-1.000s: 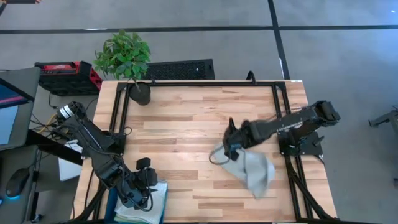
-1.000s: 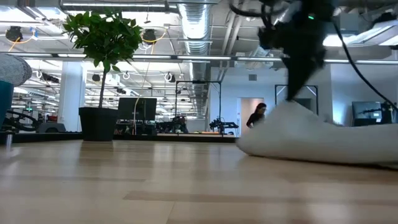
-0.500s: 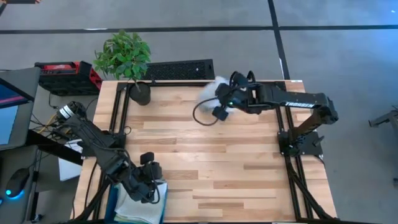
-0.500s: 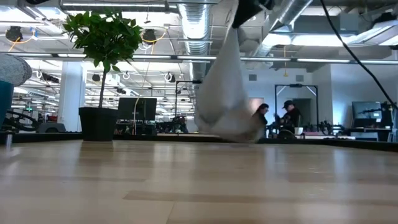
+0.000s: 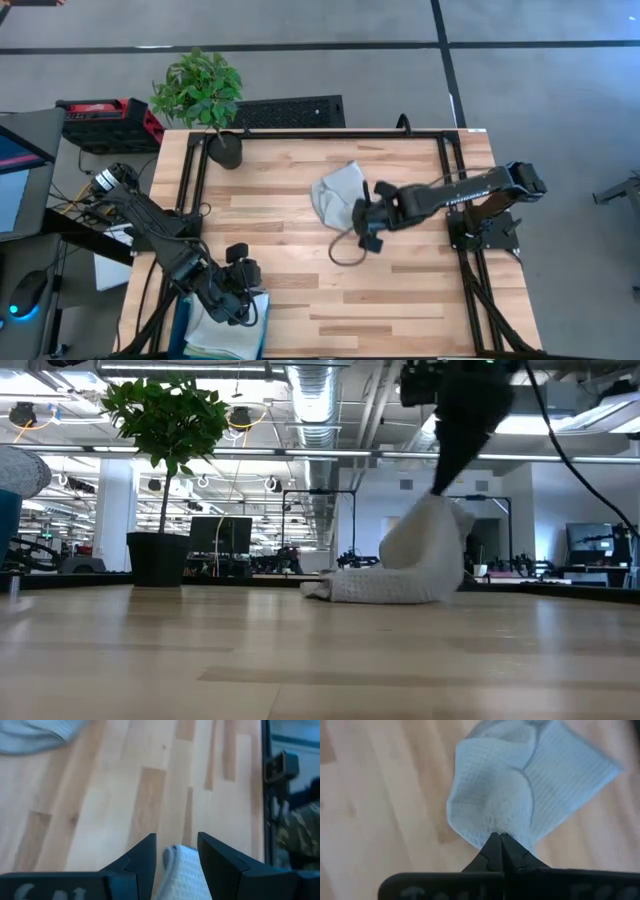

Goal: Fold microfiber towels
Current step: Fold the grey microfiber cloth

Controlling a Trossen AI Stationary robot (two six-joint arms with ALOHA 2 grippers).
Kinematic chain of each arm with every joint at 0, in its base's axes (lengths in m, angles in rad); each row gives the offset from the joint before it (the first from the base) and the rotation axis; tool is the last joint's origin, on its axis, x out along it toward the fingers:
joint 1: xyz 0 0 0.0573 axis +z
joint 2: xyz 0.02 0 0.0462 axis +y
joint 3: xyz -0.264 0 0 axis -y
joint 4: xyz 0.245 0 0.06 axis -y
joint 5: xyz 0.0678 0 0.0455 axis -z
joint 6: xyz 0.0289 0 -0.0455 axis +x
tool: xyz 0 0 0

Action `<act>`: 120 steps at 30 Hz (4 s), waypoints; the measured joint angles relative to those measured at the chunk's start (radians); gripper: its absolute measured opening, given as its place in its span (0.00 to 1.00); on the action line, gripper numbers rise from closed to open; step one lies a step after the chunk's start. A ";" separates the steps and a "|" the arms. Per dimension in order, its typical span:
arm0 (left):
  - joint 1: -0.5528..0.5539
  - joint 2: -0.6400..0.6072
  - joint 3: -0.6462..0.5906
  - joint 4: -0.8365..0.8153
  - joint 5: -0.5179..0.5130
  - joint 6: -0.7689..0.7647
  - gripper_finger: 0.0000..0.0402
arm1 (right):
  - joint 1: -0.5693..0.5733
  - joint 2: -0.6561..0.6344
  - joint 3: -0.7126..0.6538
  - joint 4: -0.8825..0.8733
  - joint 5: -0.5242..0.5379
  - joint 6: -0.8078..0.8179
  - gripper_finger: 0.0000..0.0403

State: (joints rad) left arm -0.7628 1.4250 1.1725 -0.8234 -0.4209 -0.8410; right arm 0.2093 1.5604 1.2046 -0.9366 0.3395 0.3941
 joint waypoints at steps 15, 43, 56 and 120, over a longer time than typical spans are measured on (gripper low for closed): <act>0.131 0.000 0.000 0.003 -0.103 0.011 0.34 | 0.124 0.000 -0.062 0.033 -0.051 0.088 0.16; 0.816 0.277 0.001 0.511 0.280 0.983 0.34 | 0.120 -0.003 -0.042 -0.236 -0.055 0.235 0.51; 0.912 0.448 0.010 0.671 0.157 0.995 0.34 | 0.119 -0.002 -0.042 -0.245 -0.054 0.235 0.50; 0.953 0.541 0.010 0.644 0.171 1.080 0.13 | 0.116 -0.002 -0.044 -0.218 -0.051 0.234 0.46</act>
State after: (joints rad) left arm 0.1902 1.9656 1.1820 -0.1795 -0.2501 0.2388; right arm 0.3252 1.5585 1.1606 -1.1545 0.2886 0.6285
